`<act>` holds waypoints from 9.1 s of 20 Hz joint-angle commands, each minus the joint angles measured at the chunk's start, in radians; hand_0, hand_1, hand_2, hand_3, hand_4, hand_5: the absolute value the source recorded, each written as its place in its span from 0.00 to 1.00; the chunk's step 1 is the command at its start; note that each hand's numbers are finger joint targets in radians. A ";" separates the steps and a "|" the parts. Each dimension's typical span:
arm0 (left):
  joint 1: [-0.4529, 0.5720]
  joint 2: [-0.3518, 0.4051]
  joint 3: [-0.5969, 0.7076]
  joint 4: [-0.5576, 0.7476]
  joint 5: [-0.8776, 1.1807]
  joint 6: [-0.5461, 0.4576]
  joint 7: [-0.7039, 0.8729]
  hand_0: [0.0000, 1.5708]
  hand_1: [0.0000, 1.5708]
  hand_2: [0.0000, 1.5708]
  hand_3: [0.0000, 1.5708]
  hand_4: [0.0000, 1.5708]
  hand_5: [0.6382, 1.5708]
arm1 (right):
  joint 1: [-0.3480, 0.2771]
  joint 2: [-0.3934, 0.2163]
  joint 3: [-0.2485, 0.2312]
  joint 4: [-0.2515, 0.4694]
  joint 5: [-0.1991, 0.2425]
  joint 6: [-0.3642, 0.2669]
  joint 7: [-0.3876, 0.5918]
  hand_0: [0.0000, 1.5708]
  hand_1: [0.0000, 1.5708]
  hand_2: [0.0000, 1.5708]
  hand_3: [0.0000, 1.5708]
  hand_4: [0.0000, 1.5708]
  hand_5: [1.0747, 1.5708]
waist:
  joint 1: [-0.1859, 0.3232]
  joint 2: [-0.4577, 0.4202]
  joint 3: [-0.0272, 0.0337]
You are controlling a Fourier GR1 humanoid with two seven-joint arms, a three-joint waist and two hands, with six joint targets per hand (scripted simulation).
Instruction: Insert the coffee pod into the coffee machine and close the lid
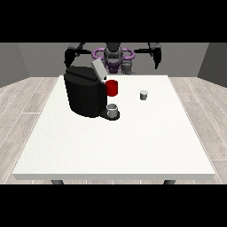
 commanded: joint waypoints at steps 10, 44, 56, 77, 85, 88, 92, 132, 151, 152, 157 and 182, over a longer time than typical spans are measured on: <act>-0.242 0.110 0.076 0.315 -0.088 -0.041 0.003 0.00 0.00 0.00 0.00 0.00 1.00 | -0.093 0.045 0.035 -0.036 0.005 -0.080 -0.039 0.00 0.00 0.00 0.00 0.09 1.00 | -0.088 0.144 0.0017; -0.528 0.191 0.020 0.867 -0.449 0.082 -0.092 0.39 0.39 0.47 0.31 0.00 1.00 | -0.247 0.031 0.043 0.077 0.059 -0.149 0.058 0.00 0.00 0.00 0.00 0.25 1.00 | -0.115 0.232 0.0015; -0.596 0.170 0.016 0.927 -0.548 0.201 -0.108 0.62 0.62 0.69 0.55 0.21 1.00 | -0.207 0.047 0.052 0.133 0.050 -0.150 0.037 0.00 0.00 0.00 0.00 0.33 1.00 | -0.114 0.190 0.0019; -0.753 0.135 -0.021 0.839 -0.583 0.005 -0.132 0.80 0.80 0.84 0.83 0.34 1.00 | -0.290 -0.028 -0.075 0.280 -0.057 -0.097 0.067 0.00 0.00 0.00 0.00 0.29 1.00 | -0.078 0.100 0.0022; -0.887 0.186 0.020 0.813 -0.577 -0.077 -0.092 0.81 0.81 0.85 0.82 0.35 1.00 | -0.271 0.045 0.008 0.306 0.003 -0.122 -0.031 0.00 0.00 0.00 0.00 0.26 1.00 | -0.112 0.130 0.0021; -0.911 0.272 0.086 0.872 -0.565 -0.049 -0.138 0.81 0.81 0.85 0.82 0.35 1.00 | -0.241 0.053 0.095 0.204 -0.015 -0.109 -0.020 0.00 0.00 0.00 0.00 0.31 1.00 | -0.194 0.172 0.0017; -0.966 0.245 0.067 0.831 -0.584 -0.076 -0.049 0.68 0.68 0.78 0.78 0.33 1.00 | -0.242 0.017 0.036 0.257 -0.026 -0.078 -0.023 0.00 0.00 0.00 0.00 0.30 1.00 | -0.187 0.138 0.0023; -1.104 0.234 0.108 0.911 -0.628 -0.061 -0.034 0.75 0.75 0.81 0.77 0.33 1.00 | -0.314 -0.019 -0.012 0.133 -0.047 -0.101 0.034 0.00 0.00 0.00 0.00 0.33 1.00 | -0.264 0.261 0.0021; -1.146 0.228 0.098 0.908 -0.652 -0.095 -0.043 0.72 0.72 0.74 0.64 0.29 1.00 | -0.321 0.019 -0.007 0.173 -0.018 -0.150 -0.031 0.00 0.00 0.00 0.00 0.26 1.00 | -0.236 0.312 0.0023; -1.131 0.246 0.111 0.920 -0.647 -0.100 -0.040 0.71 0.71 0.74 0.63 0.28 1.00 | -0.291 -0.010 -0.004 0.149 -0.021 -0.123 -0.003 0.00 0.00 0.00 0.00 0.27 1.00 | -0.251 0.281 0.0022; -1.163 0.226 0.095 0.909 -0.663 -0.116 -0.014 0.67 0.67 0.71 0.61 0.23 1.00 | -0.339 0.004 -0.028 0.190 -0.037 -0.141 -0.017 0.00 0.00 0.00 0.00 0.21 1.00 | -0.229 0.293 0.0024; -1.124 0.298 0.089 0.916 -0.719 -0.166 -0.096 0.00 0.00 0.00 0.00 0.00 1.00 | -0.283 0.035 0.001 0.173 -0.017 -0.163 -0.038 0.00 0.00 0.00 0.00 0.25 1.00 | -0.219 0.263 0.0021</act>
